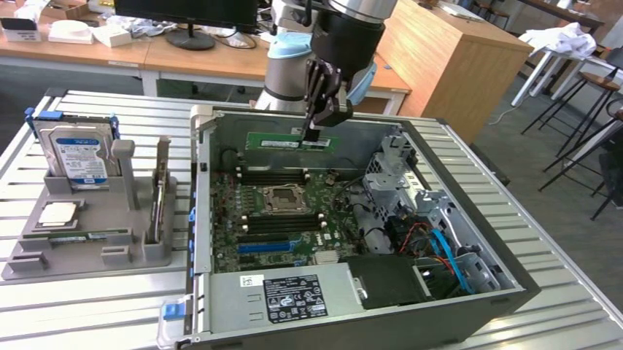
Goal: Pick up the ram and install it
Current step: 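Pick up the ram and move it above insertion slot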
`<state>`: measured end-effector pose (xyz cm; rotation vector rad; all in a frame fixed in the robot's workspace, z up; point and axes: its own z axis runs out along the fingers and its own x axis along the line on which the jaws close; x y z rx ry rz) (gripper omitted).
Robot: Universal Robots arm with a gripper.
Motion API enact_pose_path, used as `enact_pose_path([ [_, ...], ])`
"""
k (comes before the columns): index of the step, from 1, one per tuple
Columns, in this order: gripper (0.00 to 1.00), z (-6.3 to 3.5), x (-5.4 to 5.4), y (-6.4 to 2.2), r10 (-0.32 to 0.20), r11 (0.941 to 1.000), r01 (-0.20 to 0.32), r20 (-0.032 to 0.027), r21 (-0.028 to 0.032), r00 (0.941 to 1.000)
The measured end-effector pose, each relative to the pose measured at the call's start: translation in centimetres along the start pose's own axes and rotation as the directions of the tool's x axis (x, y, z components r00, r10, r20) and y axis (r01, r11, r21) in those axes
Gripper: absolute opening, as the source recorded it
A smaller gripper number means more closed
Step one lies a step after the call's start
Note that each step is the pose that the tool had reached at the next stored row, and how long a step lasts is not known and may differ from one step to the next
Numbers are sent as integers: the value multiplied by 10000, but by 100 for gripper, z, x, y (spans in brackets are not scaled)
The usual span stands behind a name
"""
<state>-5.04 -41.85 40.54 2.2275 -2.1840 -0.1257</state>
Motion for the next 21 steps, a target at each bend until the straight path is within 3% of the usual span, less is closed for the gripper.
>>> enact_pose_path([
  [12,11,-1,0,-3,-1,10000,1,9,40,10000],
  [15,11,-2,0,-38,-3,10000,3,53,42,10000],
  [21,11,-9,2,-128,-6,10000,5,79,41,10000],
])
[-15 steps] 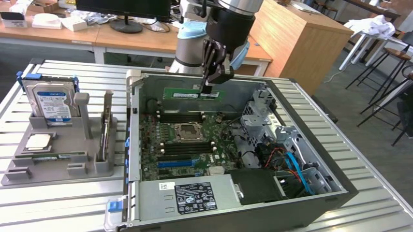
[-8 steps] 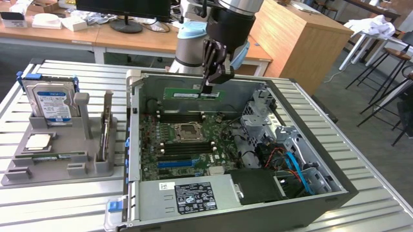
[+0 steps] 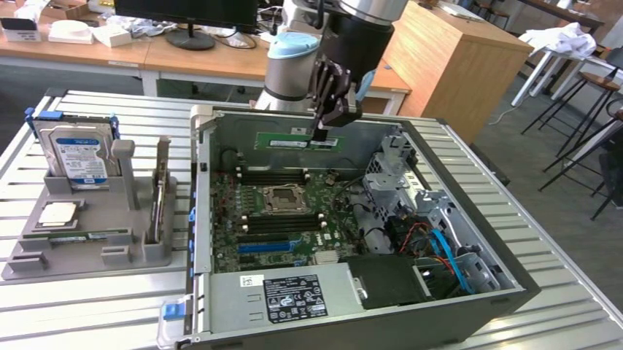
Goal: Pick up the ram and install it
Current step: 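Pick up the ram and move it above insertion slot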
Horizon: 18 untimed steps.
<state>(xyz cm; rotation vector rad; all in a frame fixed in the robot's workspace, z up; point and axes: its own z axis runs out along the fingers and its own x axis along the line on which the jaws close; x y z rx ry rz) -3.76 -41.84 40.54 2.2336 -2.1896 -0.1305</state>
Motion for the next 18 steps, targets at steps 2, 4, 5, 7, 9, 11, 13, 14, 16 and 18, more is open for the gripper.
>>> enact_pose_path([
  [2,11,-1,0,-15,0,10000,0,3,0,10000],
  [4,11,-1,0,-17,1,10000,-1,5,0,10000],
  [5,11,-1,0,-17,1,10000,-1,4,1,10000],
  [7,11,-1,0,-17,1,10000,-1,5,0,10000],
  [9,11,5,0,-18,0,10000,0,5,1,10000],
  [11,11,21,1,-19,0,10000,0,5,1,10000],
  [13,11,47,3,-21,0,10000,0,8,1,10000],
  [14,11,61,3,-21,0,10000,0,8,1,10000],
  [16,11,94,5,-24,0,10000,0,8,1,10000],
  [18,11,127,7,-26,0,10000,0,7,0,10000],
])
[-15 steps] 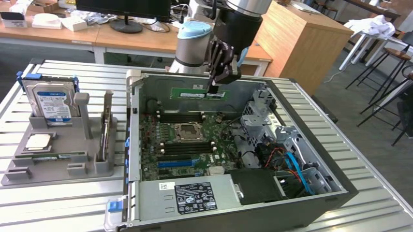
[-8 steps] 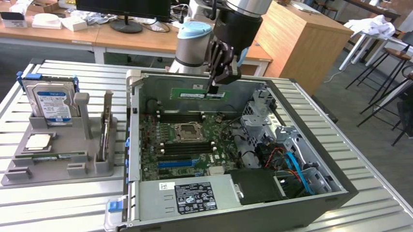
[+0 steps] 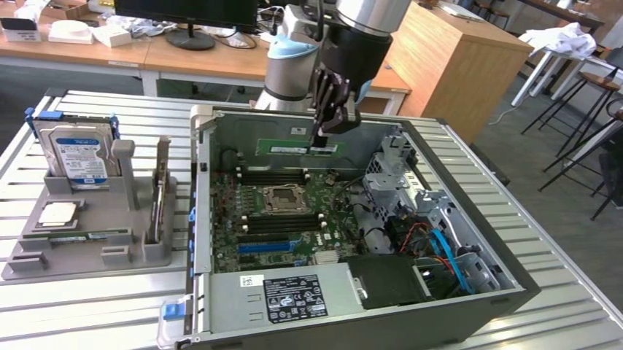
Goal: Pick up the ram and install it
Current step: 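Pick up the ram and move it above insertion slot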
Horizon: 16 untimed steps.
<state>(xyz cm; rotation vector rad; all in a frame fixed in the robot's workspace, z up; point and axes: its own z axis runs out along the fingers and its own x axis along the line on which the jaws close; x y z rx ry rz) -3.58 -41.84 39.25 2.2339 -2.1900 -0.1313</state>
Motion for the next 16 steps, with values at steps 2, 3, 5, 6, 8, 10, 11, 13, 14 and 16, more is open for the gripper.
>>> enact_pose_path([
  [2,11,33,2,-2,0,10000,0,0,0,10000],
  [3,11,49,3,-3,0,10000,0,-1,0,10000],
  [5,11,82,4,-6,0,10000,0,1,1,10000],
  [6,11,98,5,-7,0,10000,0,1,1,10000],
  [8,11,132,7,-9,0,10000,0,0,1,10000],
  [10,11,167,9,-11,0,10000,0,0,1,10000],
  [11,11,185,10,-12,0,10000,0,-1,0,10000],
  [13,11,218,12,-15,0,10000,0,1,2,10000],
  [14,11,233,12,-16,0,10000,0,1,1,10000],
  [16,11,256,13,-17,0,10000,0,1,4,10000],
])
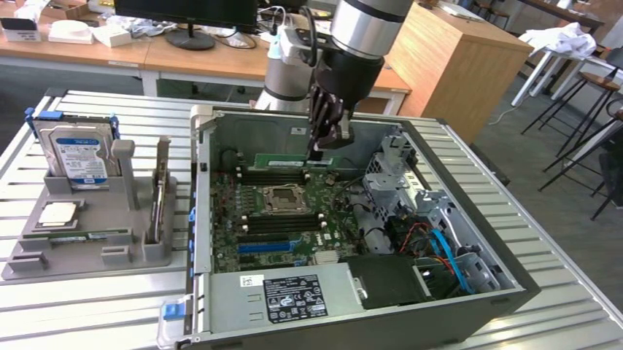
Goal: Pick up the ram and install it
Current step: 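Pick up the ram and move it above insertion slot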
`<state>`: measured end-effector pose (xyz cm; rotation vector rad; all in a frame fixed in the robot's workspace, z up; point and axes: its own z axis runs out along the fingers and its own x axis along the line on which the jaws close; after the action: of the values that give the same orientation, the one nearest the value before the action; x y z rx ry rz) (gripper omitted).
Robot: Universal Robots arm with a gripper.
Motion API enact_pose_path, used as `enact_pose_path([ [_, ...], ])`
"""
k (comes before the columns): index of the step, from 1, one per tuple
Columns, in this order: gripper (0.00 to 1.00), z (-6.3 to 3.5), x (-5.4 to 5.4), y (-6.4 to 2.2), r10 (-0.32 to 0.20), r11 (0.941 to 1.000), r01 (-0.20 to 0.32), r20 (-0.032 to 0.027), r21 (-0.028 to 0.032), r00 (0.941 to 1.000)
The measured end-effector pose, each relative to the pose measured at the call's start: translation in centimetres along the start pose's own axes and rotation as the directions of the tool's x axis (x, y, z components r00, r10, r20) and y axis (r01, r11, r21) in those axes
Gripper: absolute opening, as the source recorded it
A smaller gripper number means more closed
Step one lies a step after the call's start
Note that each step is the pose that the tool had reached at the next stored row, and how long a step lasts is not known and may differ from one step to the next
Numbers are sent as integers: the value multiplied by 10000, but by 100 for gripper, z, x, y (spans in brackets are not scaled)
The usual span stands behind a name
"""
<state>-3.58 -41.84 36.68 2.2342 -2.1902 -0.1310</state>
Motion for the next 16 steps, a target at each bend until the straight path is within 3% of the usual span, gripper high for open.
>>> enact_pose_path([
  [16,11,219,12,-14,-4,10000,4,-1,76,10000],
])
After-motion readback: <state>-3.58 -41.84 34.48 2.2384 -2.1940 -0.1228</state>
